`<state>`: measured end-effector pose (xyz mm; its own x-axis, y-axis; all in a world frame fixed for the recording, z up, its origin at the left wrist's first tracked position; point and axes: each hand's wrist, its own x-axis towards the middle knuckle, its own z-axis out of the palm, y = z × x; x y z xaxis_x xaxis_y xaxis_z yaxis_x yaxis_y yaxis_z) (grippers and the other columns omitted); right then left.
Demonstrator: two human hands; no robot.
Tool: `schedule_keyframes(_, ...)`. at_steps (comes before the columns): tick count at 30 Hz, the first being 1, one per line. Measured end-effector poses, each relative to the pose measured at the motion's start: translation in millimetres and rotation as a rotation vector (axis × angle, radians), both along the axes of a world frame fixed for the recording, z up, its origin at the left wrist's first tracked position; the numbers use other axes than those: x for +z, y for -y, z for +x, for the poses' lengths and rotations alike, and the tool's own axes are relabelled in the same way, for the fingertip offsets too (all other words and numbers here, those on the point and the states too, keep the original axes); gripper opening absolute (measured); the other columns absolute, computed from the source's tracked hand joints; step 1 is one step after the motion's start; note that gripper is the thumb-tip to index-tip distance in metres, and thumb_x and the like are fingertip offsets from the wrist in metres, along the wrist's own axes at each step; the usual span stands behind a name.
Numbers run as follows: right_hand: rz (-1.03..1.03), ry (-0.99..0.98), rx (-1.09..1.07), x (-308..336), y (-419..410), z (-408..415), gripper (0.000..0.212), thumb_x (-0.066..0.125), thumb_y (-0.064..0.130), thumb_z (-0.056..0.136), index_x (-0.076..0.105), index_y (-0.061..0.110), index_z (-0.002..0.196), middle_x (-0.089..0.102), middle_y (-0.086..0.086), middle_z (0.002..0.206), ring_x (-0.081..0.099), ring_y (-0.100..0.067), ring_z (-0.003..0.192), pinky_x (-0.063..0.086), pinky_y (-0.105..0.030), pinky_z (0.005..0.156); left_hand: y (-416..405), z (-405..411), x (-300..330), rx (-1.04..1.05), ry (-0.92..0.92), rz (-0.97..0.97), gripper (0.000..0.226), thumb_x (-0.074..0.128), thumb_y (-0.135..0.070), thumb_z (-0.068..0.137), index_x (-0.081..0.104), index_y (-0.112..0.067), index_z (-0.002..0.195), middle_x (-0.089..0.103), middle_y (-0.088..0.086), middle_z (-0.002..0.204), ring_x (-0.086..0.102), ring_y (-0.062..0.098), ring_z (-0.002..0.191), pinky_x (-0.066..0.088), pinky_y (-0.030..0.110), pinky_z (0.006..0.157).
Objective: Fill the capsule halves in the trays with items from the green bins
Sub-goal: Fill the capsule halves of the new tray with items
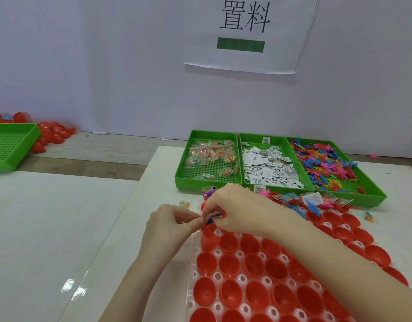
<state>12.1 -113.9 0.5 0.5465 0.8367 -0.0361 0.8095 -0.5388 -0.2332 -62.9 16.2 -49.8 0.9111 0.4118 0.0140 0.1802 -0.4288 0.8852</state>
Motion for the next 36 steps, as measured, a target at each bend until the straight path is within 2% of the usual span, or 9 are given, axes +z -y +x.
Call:
schedule_keyframes(4,-0.041,0.037,0.04,-3,0,1,0.026,0.051,0.006,0.087,0.071,0.018,0.099,0.054,0.001,0.095,0.049,-0.016,0.082,0.039,-0.031,0.063,0,0,1,-0.032,-0.019,0.074,0.022,0.076,-0.028,0.073,0.067,-0.041,0.058,0.07,-0.014,0.07,0.066,0.006,0.074,0.054,0.033,0.077)
schedule_keyframes(11,0.076,-0.02,-0.06,-11,-2,-4,0.025,0.054,-0.003,0.079,0.068,0.012,0.094,0.069,-0.005,0.093,0.063,-0.021,0.094,0.051,-0.032,0.076,1,-1,4,-0.052,-0.024,0.056,0.03,0.083,-0.021,0.065,0.063,-0.042,0.055,0.064,-0.024,0.056,0.064,0.001,0.067,0.054,0.031,0.075)
schedule_keyframes(15,0.154,-0.002,-0.1,-11,2,-2,0.009,0.066,0.017,0.08,0.072,0.017,0.087,0.072,0.0,0.086,0.063,-0.018,0.088,0.05,-0.034,0.076,-1,1,1,-0.04,-0.018,0.031,0.023,0.085,-0.029,0.061,0.065,-0.039,0.055,0.067,-0.021,0.062,0.064,-0.001,0.064,0.054,0.026,0.072)
schedule_keyframes(22,0.152,0.031,-0.081,14,19,-2,0.038,0.07,0.049,0.073,0.067,0.033,0.107,0.065,0.015,0.097,0.053,-0.001,0.084,0.043,-0.025,0.071,-6,-2,7,-0.045,-0.045,-0.031,0.019,0.085,-0.018,0.062,0.07,-0.029,0.067,0.071,-0.012,0.07,0.064,0.004,0.062,0.051,0.015,0.06)
schedule_keyframes(26,0.356,-0.082,-0.241,39,61,13,0.03,0.065,0.06,0.062,0.071,0.038,0.083,0.067,0.025,0.076,0.06,0.004,0.072,0.046,-0.014,0.062,-17,-4,15,0.023,0.092,-0.217,0.012,0.077,-0.008,0.07,0.072,-0.017,0.075,0.072,-0.003,0.066,0.06,0.001,0.053,0.043,0.005,0.05)
schedule_keyframes(28,0.554,-0.044,-0.398,41,93,42,0.02,0.065,0.052,0.069,0.072,0.034,0.075,0.069,0.02,0.071,0.061,0.002,0.067,0.043,-0.008,0.058,-19,3,20,0.06,0.169,-0.224,0.006,0.071,-0.011,0.078,0.072,-0.017,0.077,0.071,-0.002,0.067,0.058,-0.001,0.053,0.042,0.005,0.05)
schedule_keyframes(30,0.66,0.041,-0.617,32,125,82,0.017,0.064,0.034,0.083,0.073,0.019,0.083,0.073,0.005,0.084,0.064,-0.007,0.078,0.047,-0.015,0.069,-16,19,25,0.043,0.204,-0.167,0.008,0.068,-0.013,0.082,0.071,-0.02,0.078,0.07,-0.004,0.071,0.06,-0.002,0.062,0.043,0.007,0.055)
schedule_keyframes(32,0.531,0.051,-0.795,15,155,118,0.023,0.057,0.023,0.091,0.068,0.008,0.104,0.068,-0.01,0.109,0.06,-0.023,0.102,0.044,-0.03,0.087,-11,43,30,-0.029,0.203,-0.052,0.007,0.064,-0.016,0.085,0.069,-0.022,0.084,0.069,-0.006,0.086,0.06,0.001,0.079,0.043,0.012,0.068)
schedule_keyframes(36,0.231,-0.112,-0.802,-18,190,157,0.047,0.053,0.031,0.093,0.045,0.014,0.136,0.046,-0.008,0.141,0.046,-0.024,0.126,0.034,-0.031,0.101,-9,109,30,-0.187,0.086,0.304,0.027,0.054,-0.021,0.092,0.06,-0.016,0.118,0.055,0.0,0.128,0.049,0.014,0.118,0.035,0.027,0.098)
